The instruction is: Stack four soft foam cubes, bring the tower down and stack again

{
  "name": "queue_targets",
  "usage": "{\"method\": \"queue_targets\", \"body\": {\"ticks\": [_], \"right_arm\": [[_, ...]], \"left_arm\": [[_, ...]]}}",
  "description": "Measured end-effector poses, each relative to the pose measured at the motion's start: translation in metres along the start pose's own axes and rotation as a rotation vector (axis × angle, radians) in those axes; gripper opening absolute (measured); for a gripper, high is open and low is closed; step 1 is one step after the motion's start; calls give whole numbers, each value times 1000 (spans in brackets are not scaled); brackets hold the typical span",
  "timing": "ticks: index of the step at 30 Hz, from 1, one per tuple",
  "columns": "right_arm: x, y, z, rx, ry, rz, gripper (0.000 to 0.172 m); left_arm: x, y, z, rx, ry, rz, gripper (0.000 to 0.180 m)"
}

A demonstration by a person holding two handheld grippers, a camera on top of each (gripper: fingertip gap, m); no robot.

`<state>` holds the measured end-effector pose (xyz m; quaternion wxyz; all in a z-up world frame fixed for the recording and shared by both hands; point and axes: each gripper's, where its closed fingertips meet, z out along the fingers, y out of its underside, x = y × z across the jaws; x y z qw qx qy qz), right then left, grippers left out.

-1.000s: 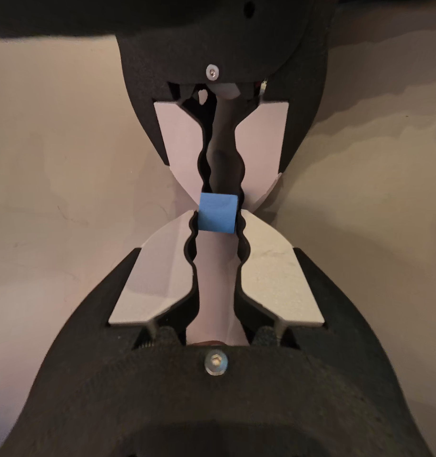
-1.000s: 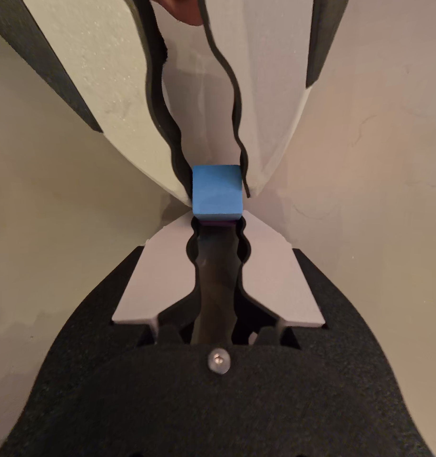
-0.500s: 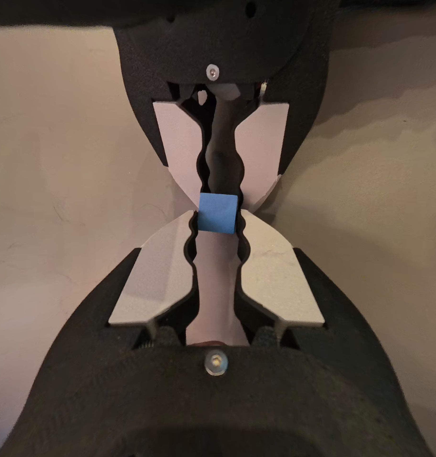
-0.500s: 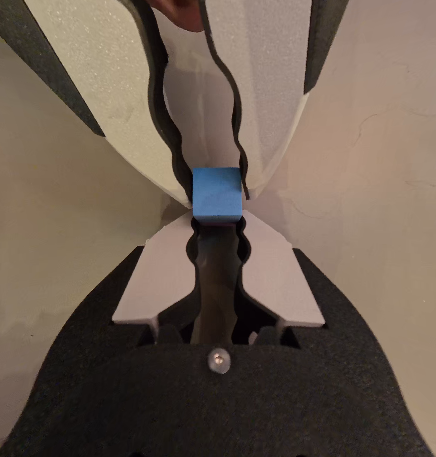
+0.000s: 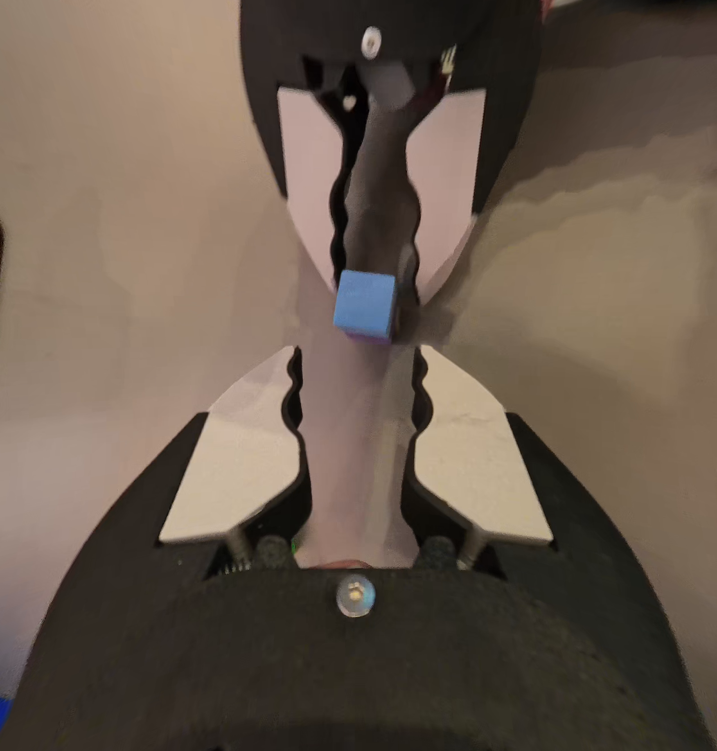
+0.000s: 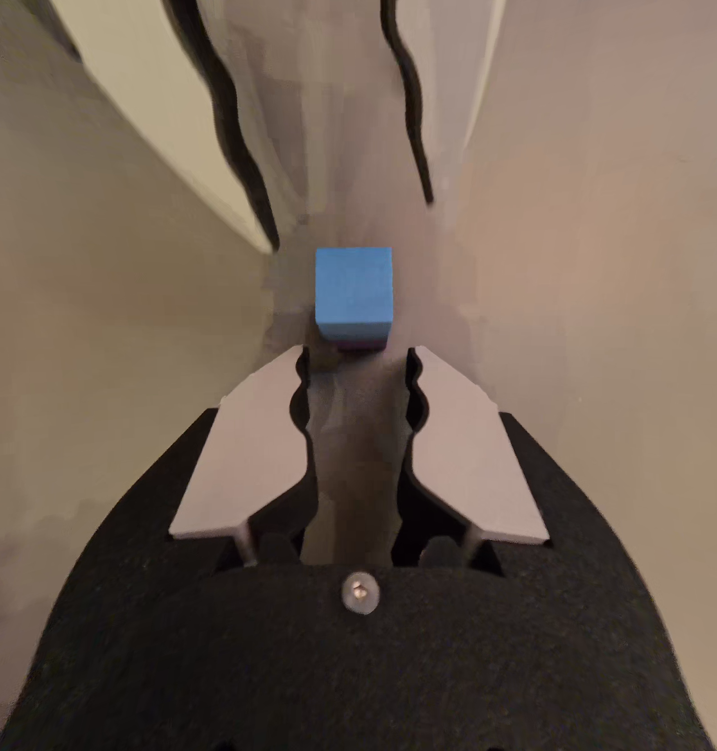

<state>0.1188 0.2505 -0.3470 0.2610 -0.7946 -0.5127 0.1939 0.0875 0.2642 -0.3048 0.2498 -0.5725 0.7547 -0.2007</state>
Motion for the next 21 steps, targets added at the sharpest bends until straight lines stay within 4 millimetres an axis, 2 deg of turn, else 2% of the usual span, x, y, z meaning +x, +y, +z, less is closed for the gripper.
{"method": "queue_targets", "body": {"ticks": [4,9,13,17,21], "right_arm": [[3,3,-19,30,24,29,46],[2,11,-35,41,65,63,44],[-5,17,-35,32,83,73,43],[-9,18,-30,23,76,82,42],[-9,15,-29,19,81,74,42]], "left_arm": [[-13,33,-29,-29,-90,-81,53],[-26,91,-69,-55,-200,-237,55],[-31,130,-83,-81,-269,-315,56],[-37,133,-73,-99,-299,-302,53],[-50,115,-55,-135,-301,-240,46]]}}
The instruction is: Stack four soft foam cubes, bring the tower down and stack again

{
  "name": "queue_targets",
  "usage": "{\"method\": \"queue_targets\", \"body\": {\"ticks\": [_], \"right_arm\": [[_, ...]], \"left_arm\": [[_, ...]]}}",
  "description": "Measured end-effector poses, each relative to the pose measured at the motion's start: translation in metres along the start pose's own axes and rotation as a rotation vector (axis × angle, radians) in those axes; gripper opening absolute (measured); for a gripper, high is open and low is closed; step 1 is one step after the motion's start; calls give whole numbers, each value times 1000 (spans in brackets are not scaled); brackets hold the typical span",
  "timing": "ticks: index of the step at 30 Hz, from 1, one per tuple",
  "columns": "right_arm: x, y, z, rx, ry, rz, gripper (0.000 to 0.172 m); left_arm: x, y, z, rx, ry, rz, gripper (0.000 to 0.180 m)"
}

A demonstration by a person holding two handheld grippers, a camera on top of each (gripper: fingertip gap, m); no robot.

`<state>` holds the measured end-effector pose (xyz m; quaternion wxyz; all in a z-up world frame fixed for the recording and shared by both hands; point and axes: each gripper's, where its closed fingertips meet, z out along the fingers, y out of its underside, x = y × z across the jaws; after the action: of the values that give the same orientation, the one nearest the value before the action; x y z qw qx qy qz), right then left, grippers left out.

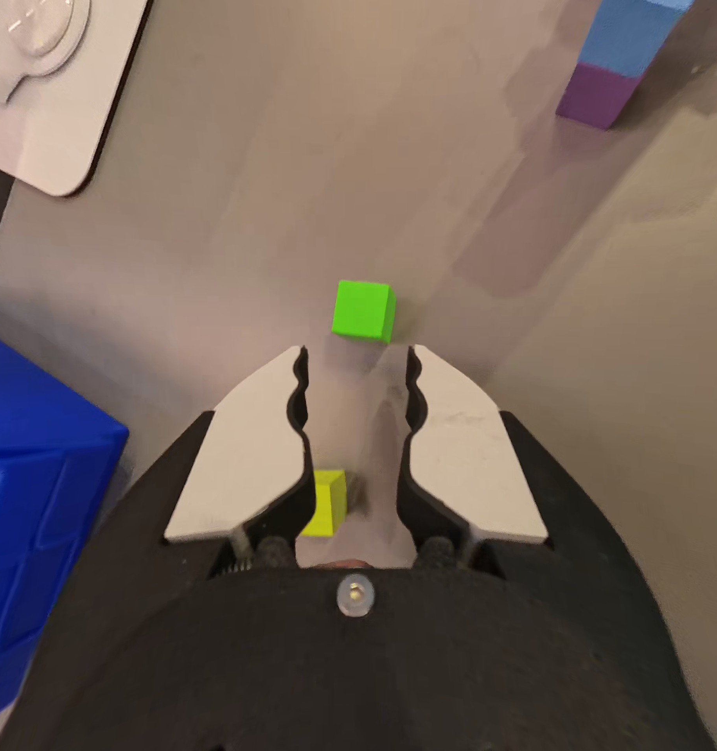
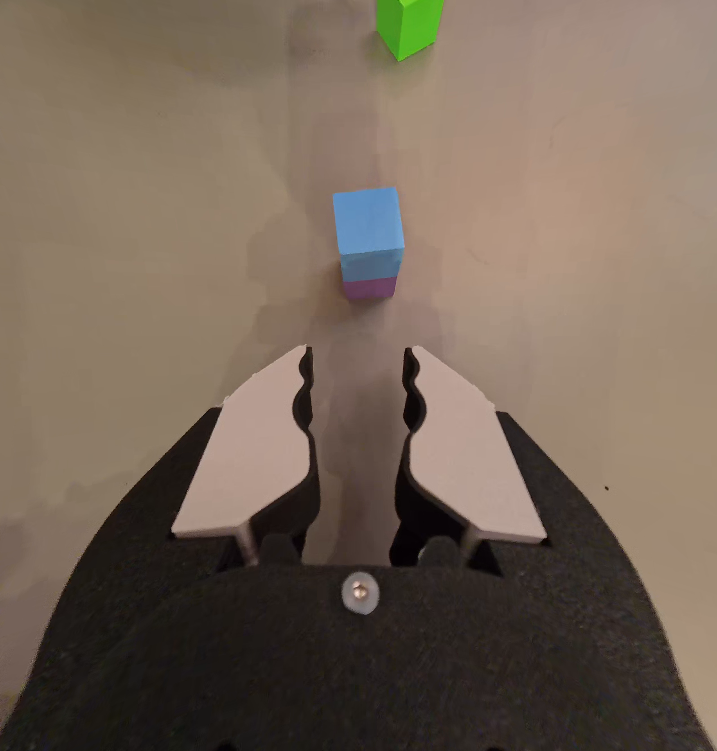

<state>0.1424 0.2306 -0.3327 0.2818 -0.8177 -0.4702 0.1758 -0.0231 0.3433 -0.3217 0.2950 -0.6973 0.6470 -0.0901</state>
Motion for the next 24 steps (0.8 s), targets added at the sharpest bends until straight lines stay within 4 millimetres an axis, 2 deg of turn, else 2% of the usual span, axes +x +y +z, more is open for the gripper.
{"method": "queue_targets", "body": {"ticks": [5,10,13,17,20,24], "right_arm": [[1,-1,-3,5,10,-3,42],[6,-4,-10,33,26,-4,42],[7,-20,-22,80,57,-25,41],[-5,-60,-36,174,62,-88,41],[-19,-82,-34,201,32,-132,42],[-30,-92,-23,179,8,-183,42]], "left_arm": [[5,-6,26,-70,51,31,31],[6,-13,28,-38,63,8,28],[21,-31,19,31,105,23,28],[50,-65,-1,134,182,68,28],[71,-90,-17,204,234,103,28],[94,-112,-34,248,285,161,28]]}}
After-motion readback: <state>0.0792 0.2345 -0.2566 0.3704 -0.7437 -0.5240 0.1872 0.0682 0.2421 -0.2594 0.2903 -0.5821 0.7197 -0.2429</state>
